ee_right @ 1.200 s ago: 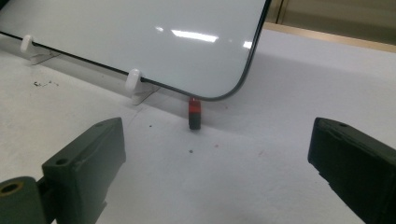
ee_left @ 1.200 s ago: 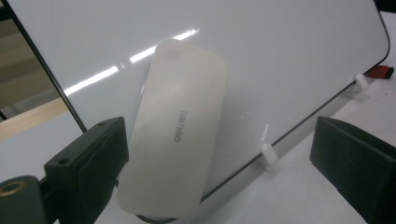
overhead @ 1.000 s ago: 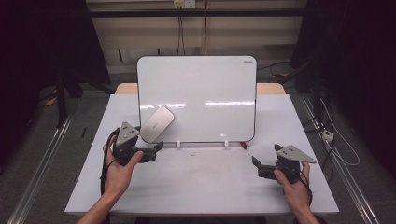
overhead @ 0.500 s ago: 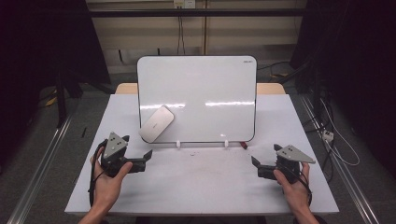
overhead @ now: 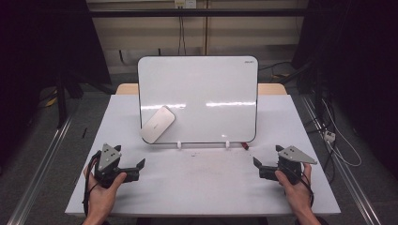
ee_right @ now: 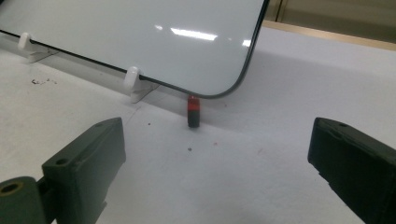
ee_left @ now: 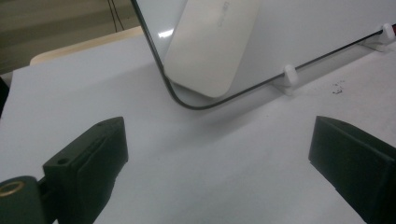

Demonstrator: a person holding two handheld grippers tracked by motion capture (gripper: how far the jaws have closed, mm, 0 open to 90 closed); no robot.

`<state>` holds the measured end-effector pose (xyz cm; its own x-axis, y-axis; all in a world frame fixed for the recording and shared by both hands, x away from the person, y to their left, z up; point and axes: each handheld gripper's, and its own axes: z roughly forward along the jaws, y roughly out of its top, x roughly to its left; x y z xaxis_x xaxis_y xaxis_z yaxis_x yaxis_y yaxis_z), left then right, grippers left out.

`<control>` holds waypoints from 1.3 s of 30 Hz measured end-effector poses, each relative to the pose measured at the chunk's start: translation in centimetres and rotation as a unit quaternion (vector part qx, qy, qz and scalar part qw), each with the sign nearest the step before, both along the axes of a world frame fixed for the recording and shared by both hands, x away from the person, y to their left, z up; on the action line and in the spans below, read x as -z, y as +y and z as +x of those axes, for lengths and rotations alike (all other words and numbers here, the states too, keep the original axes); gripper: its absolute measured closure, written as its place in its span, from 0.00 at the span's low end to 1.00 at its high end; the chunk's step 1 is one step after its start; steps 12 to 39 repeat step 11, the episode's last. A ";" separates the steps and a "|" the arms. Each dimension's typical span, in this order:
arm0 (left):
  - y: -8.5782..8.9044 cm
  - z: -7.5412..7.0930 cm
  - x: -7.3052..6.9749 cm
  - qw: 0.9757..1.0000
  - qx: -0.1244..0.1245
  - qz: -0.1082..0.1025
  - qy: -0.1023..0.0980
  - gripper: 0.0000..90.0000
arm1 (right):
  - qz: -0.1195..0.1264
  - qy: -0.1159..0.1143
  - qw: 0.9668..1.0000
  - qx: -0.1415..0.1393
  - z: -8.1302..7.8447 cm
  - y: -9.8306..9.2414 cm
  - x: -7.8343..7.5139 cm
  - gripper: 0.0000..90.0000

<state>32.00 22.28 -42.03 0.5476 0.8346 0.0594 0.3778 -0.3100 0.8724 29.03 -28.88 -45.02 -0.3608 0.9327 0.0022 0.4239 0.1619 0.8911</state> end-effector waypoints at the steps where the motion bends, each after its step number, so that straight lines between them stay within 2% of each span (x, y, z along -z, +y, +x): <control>1: 0.0 0.0 0.1 1.000 0.002 -0.001 -0.002 0.05 | 0.000 0.001 1.000 0.001 0.0 0.0 0.0 0.05; 2: 0.0 -0.1 0.1 1.000 0.003 0.006 -0.006 0.05 | -0.001 0.000 1.000 0.001 -0.1 -0.1 0.0 0.05; 5: 0.0 -0.3 0.3 1.000 0.000 -0.010 -0.010 0.06 | 0.000 0.001 1.000 0.000 -0.2 -0.1 -0.1 0.05; 8: 0.4 -0.5 0.3 1.000 -0.002 -0.008 -0.020 0.05 | 0.000 0.001 1.000 0.002 -0.3 -0.2 0.0 0.04; 11: 0.6 -0.2 0.4 1.000 -0.009 -0.023 -0.010 0.05 | 0.000 0.001 1.000 0.003 -0.3 -0.1 0.0 0.04; 39: 0.6 -0.2 0.4 1.000 -0.009 -0.023 -0.010 0.05 | 0.000 0.001 1.000 0.003 -0.3 -0.1 0.0 0.04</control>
